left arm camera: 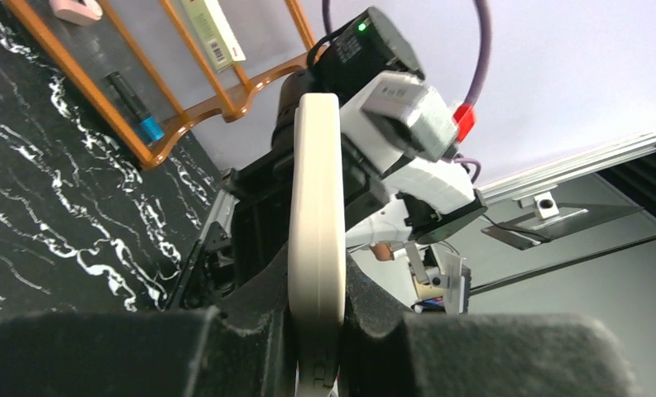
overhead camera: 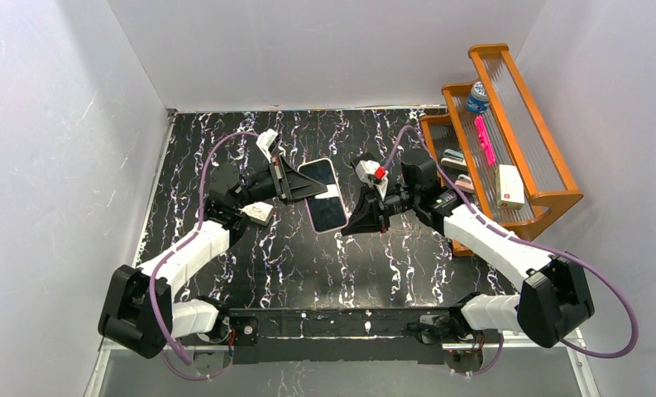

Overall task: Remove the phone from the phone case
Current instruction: Remove the phone case from the phone.

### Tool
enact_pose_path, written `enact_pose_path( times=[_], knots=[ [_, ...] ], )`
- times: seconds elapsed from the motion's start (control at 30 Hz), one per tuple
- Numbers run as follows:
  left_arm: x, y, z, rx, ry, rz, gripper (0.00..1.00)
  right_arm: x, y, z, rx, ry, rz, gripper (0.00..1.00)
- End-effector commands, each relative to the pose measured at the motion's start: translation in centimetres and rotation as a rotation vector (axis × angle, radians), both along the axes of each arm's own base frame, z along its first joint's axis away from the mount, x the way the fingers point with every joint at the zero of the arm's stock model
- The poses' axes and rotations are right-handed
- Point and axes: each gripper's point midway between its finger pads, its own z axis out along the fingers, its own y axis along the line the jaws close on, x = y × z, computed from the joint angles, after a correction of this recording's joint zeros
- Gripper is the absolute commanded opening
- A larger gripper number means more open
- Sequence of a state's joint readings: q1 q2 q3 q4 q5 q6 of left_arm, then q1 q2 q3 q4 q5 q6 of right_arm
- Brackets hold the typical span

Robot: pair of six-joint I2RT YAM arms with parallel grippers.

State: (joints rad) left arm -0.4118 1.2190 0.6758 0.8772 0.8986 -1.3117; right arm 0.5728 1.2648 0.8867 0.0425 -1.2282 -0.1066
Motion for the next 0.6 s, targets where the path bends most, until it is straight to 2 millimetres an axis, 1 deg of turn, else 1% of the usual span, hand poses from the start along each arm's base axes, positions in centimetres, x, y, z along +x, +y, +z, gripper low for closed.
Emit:
enact_pose_path(
  times=[0.0,0.1,0.2,0.27,0.3,0.33,0.37,0.47,0.57],
  knots=[
    [-1.2,0.3,4.9,-0.088,-0.046,-0.028,0.0,0.8,0.8,1.0,0.048,-0.196,0.011,0.01],
    [-1.5,0.4,5.2,-0.093,-0.052,-0.033,0.0,1.0,1.0,1.0,0.032,-0.192,0.011,0.01],
    [-1.5,0.5,5.2,-0.088,-0.077,-0.028,0.0,0.4,0.8,1.3,0.028,-0.154,0.035,0.02],
    [-1.4,0.4,5.0,-0.084,-0.089,-0.022,0.0,0.0,0.7,1.7,0.032,-0.128,0.028,0.12],
    [-1.4,0.4,4.8,-0.082,-0.088,-0.021,0.0,-0.4,0.5,1.7,0.036,-0.118,0.025,0.19],
    [-1.3,0.4,4.7,-0.079,-0.092,-0.02,0.0,-0.9,0.2,2.1,0.05,-0.126,0.026,0.29],
    [-1.3,0.4,4.7,-0.078,-0.093,-0.02,0.0,-1.1,0.0,2.4,0.065,-0.135,0.024,0.35],
    [-1.5,0.4,4.7,-0.074,-0.109,-0.027,0.0,-1.6,-0.3,3.3,0.088,-0.145,-0.011,0.47],
    [-1.9,0.5,4.8,-0.069,-0.134,-0.039,0.0,-1.9,-0.5,4.3,0.096,-0.136,-0.008,0.6]
  ],
)
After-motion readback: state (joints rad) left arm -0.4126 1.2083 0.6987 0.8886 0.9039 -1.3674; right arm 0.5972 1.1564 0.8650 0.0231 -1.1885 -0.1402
